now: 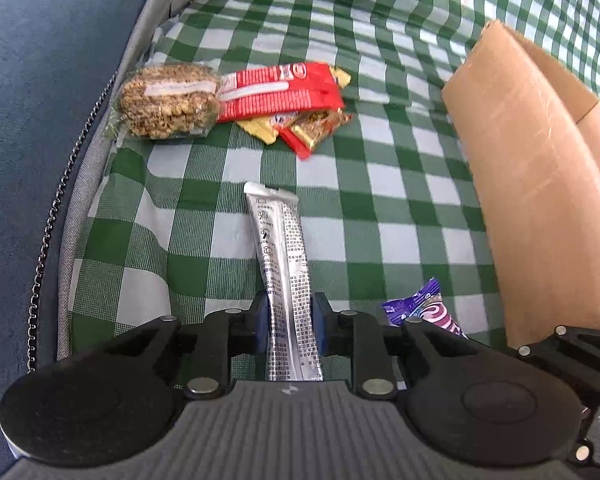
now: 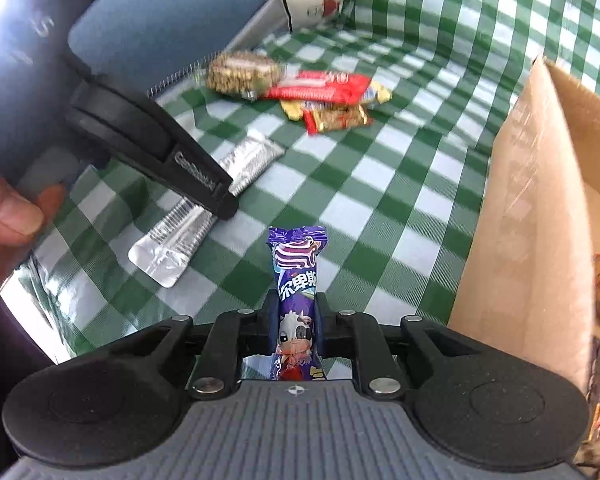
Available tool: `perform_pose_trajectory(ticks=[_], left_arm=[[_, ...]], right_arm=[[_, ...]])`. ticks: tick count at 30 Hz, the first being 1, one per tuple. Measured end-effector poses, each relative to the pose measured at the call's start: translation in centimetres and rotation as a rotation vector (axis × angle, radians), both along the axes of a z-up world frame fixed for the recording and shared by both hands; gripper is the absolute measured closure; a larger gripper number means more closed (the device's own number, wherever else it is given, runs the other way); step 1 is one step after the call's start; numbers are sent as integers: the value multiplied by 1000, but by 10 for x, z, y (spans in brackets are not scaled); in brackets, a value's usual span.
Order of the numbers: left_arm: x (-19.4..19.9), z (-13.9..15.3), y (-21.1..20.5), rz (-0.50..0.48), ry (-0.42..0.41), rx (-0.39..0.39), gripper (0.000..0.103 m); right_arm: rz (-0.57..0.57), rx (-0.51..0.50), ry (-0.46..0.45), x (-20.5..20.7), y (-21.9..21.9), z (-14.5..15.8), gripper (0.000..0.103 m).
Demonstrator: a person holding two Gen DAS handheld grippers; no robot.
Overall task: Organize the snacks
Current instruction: 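Carry the silver bar and purple candy bar over the cardboard box with both tools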
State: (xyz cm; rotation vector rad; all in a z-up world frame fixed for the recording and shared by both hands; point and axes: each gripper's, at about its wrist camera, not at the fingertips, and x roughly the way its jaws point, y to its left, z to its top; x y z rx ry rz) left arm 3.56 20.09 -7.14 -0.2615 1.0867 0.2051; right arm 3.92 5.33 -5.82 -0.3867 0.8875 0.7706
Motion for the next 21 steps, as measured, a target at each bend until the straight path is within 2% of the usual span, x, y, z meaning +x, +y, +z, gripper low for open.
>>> perform_pose_trajectory(ticks=[9, 17, 21], left_arm=[[-17, 32, -4, 54, -177, -84, 81], [-20, 52, -22, 19, -280, -50, 81], [-15, 55, -31, 0, -303, -34, 81]], right_arm=[[-33, 141, -152, -1, -28, 46, 85], [-99, 290, -303, 22, -89, 103, 85], [-167, 305, -343, 44, -129, 112, 85]])
